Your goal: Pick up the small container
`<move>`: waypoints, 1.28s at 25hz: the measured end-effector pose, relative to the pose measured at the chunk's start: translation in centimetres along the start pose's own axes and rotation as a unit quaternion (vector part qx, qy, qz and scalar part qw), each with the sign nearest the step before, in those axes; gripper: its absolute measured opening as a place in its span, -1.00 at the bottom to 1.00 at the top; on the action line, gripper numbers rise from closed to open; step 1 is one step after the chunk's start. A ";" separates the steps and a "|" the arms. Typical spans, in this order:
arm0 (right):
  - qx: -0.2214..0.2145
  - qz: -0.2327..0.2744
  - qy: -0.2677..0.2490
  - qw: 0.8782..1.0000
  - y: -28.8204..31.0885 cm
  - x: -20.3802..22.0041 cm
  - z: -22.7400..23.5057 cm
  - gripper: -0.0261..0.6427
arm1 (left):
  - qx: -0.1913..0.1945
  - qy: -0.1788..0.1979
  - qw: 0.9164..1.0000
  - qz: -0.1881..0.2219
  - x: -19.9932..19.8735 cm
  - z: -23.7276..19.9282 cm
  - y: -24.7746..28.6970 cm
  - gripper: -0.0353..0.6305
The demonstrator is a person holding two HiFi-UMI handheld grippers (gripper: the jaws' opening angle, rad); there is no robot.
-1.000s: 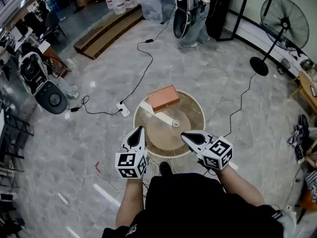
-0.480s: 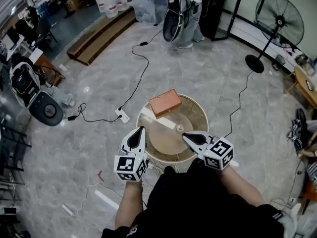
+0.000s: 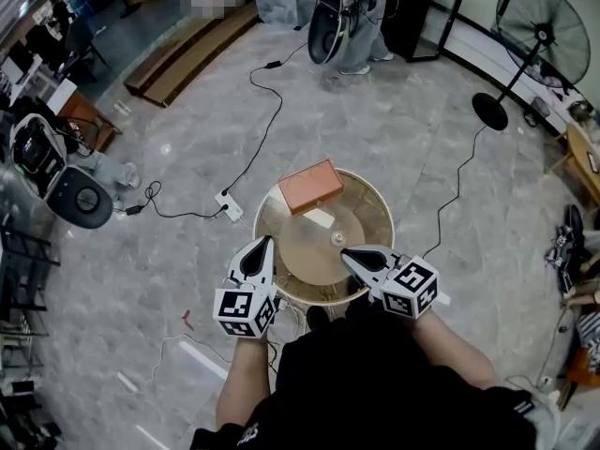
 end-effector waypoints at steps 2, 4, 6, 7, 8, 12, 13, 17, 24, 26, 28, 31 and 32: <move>-0.004 0.002 -0.003 1.000 -0.4 -0.6 2.0 -0.88 | -0.012 -0.007 1.000 0.002 -0.3 0.7 1.5 -0.84; -0.009 0.005 -0.003 1.000 -0.7 -0.8 4.0 -0.88 | -0.023 0.000 1.000 0.003 -0.5 1.6 3.0 -0.84; -0.015 0.007 0.003 1.000 -1.0 -0.7 5.9 -0.88 | -0.032 -0.002 0.999 0.005 -0.7 2.2 4.3 -0.84; -0.018 0.006 0.005 1.000 -1.1 -0.6 6.7 -0.88 | -0.037 -0.006 0.999 0.007 -0.7 2.4 4.9 -0.84; -0.022 0.002 0.003 1.000 -1.1 -0.5 7.6 -0.88 | -0.040 -0.008 0.999 0.007 -0.6 2.6 5.7 -0.84; -0.036 -0.022 0.000 0.999 -0.7 0.5 10.9 -0.88 | -0.051 -0.005 0.999 -0.008 0.6 2.9 8.7 -0.84; -0.040 -0.030 0.002 0.999 -0.5 0.8 11.6 -0.88 | -0.052 -0.009 0.999 -0.013 1.1 2.8 9.3 -0.84; -0.043 -0.053 0.000 0.998 1.0 1.9 14.1 -0.88 | -0.042 -0.025 0.998 -0.037 3.5 2.1 11.8 -0.84; -0.047 -0.082 0.027 0.995 5.6 6.8 16.1 -0.88 | -0.010 -0.039 0.996 -0.082 10.7 0.3 15.9 -0.84; -0.053 -0.089 0.034 0.994 6.8 8.4 15.8 -0.88 | 0.005 -0.030 0.996 -0.083 12.2 0.0 16.8 -0.84; -0.060 -0.102 0.032 0.992 8.0 10.0 15.7 -0.88 | 0.016 -0.022 0.996 -0.081 13.6 -0.3 17.9 -0.84; -0.062 -0.117 0.031 0.991 9.3 12.0 16.2 -0.88 | 0.029 -0.023 0.995 -0.091 16.0 -0.8 19.7 -0.84; -0.061 -0.119 0.033 0.990 9.5 12.6 16.4 -0.88 | 0.035 -0.023 0.994 -0.097 16.9 -0.8 20.3 -0.84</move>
Point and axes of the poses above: the fingertips, and each gripper's own axes: y forward along the fingers, z to its right, x out of its underside, the point moved 3 cm from there along -y, backward along the fingers, and after that the axes turned 3 degrees about -y, right-handed, at the moved point
